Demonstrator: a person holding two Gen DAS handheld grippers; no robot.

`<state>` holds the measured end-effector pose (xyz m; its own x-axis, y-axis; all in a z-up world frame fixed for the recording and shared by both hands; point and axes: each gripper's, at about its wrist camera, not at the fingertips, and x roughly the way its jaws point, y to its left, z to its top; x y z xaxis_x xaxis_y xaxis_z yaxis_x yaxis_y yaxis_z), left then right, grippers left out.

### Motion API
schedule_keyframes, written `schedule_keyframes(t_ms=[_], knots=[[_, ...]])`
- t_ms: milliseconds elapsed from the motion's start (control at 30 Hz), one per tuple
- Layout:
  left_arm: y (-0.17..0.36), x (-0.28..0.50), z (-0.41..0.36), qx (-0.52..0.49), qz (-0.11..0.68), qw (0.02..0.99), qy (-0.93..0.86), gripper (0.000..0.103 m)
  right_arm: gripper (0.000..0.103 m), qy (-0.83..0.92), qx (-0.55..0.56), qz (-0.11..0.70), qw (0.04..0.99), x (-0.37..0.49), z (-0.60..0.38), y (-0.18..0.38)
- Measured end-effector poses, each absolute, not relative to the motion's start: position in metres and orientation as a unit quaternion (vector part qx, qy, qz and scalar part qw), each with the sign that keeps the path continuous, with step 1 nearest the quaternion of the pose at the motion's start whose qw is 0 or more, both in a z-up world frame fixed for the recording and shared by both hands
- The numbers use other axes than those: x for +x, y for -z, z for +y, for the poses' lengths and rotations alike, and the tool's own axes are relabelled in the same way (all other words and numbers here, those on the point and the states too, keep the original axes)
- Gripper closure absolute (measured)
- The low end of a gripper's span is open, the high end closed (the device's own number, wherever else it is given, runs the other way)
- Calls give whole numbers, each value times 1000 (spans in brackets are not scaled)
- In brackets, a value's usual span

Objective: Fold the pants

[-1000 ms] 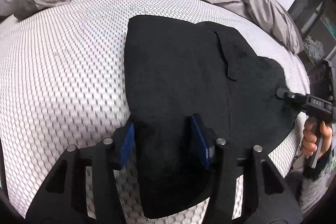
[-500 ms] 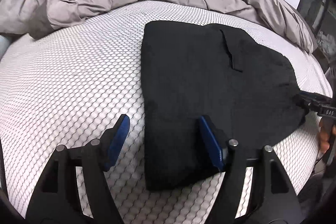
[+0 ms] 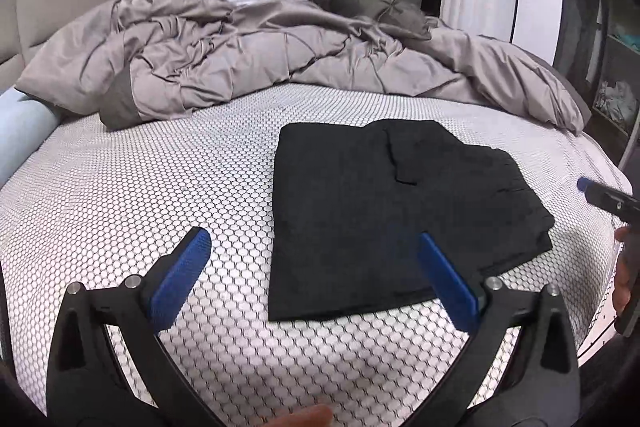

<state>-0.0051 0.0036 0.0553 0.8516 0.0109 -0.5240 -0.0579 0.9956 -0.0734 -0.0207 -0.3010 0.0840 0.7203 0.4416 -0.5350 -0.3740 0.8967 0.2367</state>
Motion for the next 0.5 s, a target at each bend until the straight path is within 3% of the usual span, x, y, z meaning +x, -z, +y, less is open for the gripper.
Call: schedule_keyframes(t_ms=[167, 500], knots=[[-56, -33, -13, -29, 249, 968, -15, 1, 0, -213, 36, 248, 944, -44, -277, -90], [-48, -35, -33, -22, 243, 970, -5, 1, 0, -206, 23, 242, 948, -49, -253, -77]])
